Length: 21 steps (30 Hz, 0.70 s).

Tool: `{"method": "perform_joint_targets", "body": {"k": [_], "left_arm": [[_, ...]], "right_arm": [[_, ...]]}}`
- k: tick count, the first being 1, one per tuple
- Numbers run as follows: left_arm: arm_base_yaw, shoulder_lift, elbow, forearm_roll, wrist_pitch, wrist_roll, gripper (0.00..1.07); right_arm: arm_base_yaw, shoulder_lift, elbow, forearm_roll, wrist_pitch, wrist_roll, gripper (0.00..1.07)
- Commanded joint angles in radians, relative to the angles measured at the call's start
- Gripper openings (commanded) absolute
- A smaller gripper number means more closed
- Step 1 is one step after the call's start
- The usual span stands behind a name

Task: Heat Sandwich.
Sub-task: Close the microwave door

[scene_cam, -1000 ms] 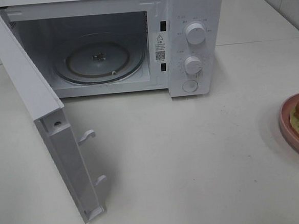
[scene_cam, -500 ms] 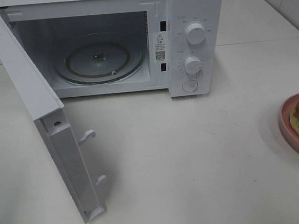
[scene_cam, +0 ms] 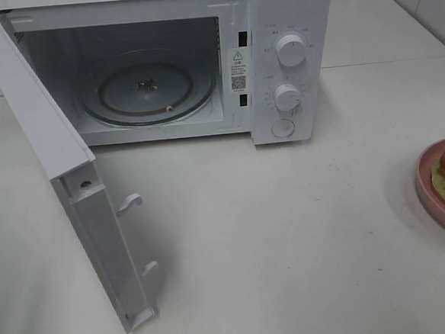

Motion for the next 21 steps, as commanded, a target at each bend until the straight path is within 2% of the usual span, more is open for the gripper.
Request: {"method": "perform_joint_targets", "body": {"k": [1,4,7,8,9,10,11,12,14,17,21], "left_arm": [[-0.035,0.078,0.01,-0.008,-0.124,0.003,0.73],[-0.04,0.116,0.01,-0.008,-0.167,0.003,0.7],[-0.04,0.195,0.01,-0.008,-0.242,0.002,0.48],[-0.04,0.195,0.01,-0.008,-0.242,0.002,0.48],[-0.04,0.21,0.01,-0.008,-0.252,0.002,0.41],[-0.04,0.248,0.01,-0.008,-0.278,-0.002,0.27],[-0.04,0.268,0.01,-0.008,-0.291,-0.002,0.2],[-0.04,0.268,0.01,-0.008,-0.291,-0.002,0.2],[-0.04,0.328,0.01,-0.008,-0.325,-0.005,0.06],[-0.04,0.372,0.01,-0.008,-0.352,-0.014,0.0],[-0.04,0.475,0.01,0.023,-0.436,-0.044,0.0]], "right_arm": [[0.0,-0.027,0.003,-0.003,-0.006,0.002,0.76],[0.0,-0.027,0.003,-0.003,-0.006,0.002,0.76],[0.0,-0.027,0.003,-0.003,-0.006,0.002,0.76],[0.0,-0.027,0.003,-0.003,-0.006,0.002,0.76],[0.0,-0.027,0.003,-0.003,-0.006,0.002,0.76],[0.0,-0.027,0.003,-0.003,-0.006,0.002,0.76],[0.0,-0.027,0.003,-0.003,-0.006,0.002,0.76],[0.0,-0.027,0.003,-0.003,-0.006,0.002,0.76],[0.0,-0.027,0.003,-0.003,-0.006,0.002,0.76],[0.0,-0.027,0.003,-0.003,-0.006,0.002,0.76],[0.0,-0.027,0.003,-0.003,-0.006,0.002,0.76]]}}
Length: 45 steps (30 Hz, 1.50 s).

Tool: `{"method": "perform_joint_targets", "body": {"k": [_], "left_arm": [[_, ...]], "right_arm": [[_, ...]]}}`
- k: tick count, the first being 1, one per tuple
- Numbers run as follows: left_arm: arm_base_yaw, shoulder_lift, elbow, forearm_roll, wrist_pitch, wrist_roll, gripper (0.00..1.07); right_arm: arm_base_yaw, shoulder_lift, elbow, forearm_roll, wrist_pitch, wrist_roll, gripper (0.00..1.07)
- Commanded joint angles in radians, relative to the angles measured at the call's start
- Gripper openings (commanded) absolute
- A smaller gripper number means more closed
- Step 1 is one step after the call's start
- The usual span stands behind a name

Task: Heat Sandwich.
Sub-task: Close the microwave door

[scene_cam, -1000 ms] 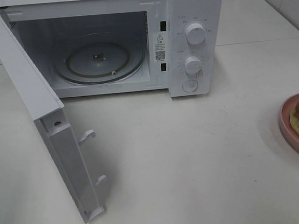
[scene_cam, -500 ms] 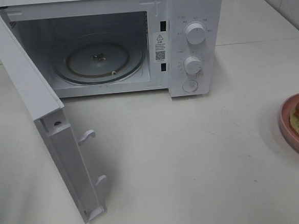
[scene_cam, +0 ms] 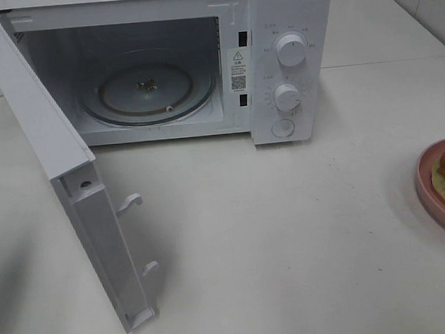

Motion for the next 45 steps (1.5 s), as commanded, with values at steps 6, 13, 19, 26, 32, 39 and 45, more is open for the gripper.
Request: {"method": "perform_joint_targets", "body": {"k": [6,13,19,26,32,39,45], "left_arm": [[-0.006,0.227,0.003,0.195,-0.269,-0.199,0.0],[-0.006,0.365,0.003,0.421,-0.496,-0.408,0.0],[-0.006,0.448,0.003,0.45,-0.573,-0.436,0.0],[-0.006,0.516,0.003,0.45,-0.635,-0.397,0.0],[-0.076,0.565,0.001,0.376,-0.663,-0.292,0.0],[-0.161,0.613,0.001,0.191,-0.687,-0.153,0.0],[-0.301,0.676,-0.01,-0.004,-0.77,-0.008,0.0]], "right_arm": [[0.0,-0.027,0.003,-0.003,-0.006,0.001,0.76],[0.0,-0.027,0.003,-0.003,-0.006,0.001,0.76],[0.0,-0.027,0.003,-0.003,-0.006,0.001,0.76],[0.0,-0.027,0.003,-0.003,-0.006,0.001,0.76],[0.0,-0.027,0.003,-0.003,-0.006,0.001,0.76],[0.0,-0.027,0.003,-0.003,-0.006,0.001,0.73],[0.0,-0.027,0.003,-0.002,-0.006,0.001,0.73]]}}
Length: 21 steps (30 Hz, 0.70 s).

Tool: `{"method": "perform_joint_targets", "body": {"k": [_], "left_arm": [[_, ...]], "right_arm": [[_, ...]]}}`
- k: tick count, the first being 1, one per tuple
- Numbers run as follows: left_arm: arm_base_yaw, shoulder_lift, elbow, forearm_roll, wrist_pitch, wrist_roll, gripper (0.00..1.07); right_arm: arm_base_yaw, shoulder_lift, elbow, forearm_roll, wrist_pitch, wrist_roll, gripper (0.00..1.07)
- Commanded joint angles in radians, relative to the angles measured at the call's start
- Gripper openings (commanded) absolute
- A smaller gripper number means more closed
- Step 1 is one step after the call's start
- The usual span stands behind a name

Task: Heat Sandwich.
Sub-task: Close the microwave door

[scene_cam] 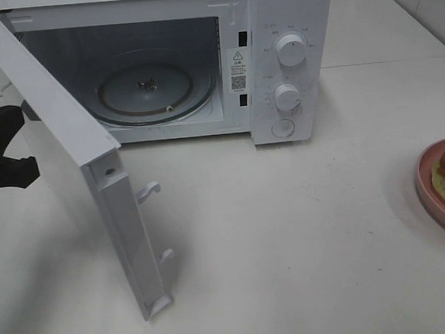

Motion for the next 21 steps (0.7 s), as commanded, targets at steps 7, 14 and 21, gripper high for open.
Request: {"method": "perform_joint_targets", "body": {"k": [7,14,21], "left_arm": [[-0.171,0.095,-0.072,-0.246,-0.064,0.127,0.0],[-0.281,0.216,-0.207,-0.377,-0.067,0.167,0.0],[-0.366,0.302,-0.299,-0.549,-0.118,0.269,0.0]], "right_arm": [[0.0,-0.027,0.003,-0.003,-0.006,0.001,0.73],[0.0,-0.027,0.003,-0.003,-0.006,0.001,0.73],[0.0,-0.027,0.003,-0.003,-0.006,0.001,0.73]]}}
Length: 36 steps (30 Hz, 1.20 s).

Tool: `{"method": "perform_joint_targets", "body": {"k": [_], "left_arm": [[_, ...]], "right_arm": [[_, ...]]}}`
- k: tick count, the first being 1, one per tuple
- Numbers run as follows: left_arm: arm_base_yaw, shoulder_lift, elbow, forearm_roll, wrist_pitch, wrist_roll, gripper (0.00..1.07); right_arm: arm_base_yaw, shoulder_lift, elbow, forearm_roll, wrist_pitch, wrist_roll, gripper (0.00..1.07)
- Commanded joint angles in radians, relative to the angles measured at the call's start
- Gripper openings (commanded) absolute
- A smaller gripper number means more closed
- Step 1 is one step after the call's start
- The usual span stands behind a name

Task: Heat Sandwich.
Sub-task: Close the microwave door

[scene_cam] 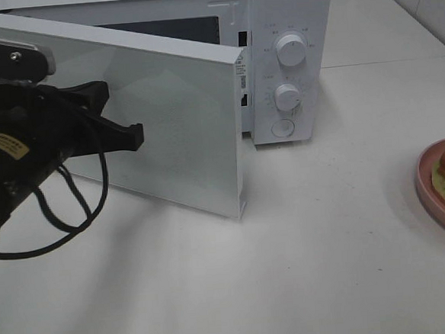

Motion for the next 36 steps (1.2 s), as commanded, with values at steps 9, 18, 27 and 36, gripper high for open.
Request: {"method": "perform_joint_targets", "body": {"k": [9,18,27,36], "left_arm": [[-0.119,0.129,-0.186,-0.251,-0.083,0.066,0.0],[-0.181,0.199,-0.329,-0.426,-0.098,0.167,0.0],[-0.228,0.271,-0.465,-0.471,-0.116,0.261,0.0],[-0.235,0.322,-0.539,-0.51,-0.115,0.273,0.0]], "right_arm": [[0.0,-0.027,0.003,-0.003,-0.005,0.001,0.73],[0.0,-0.027,0.003,-0.003,-0.005,0.001,0.73],[0.0,-0.027,0.003,-0.003,-0.005,0.001,0.71],[0.0,-0.027,0.003,-0.003,-0.005,0.001,0.7]]}}
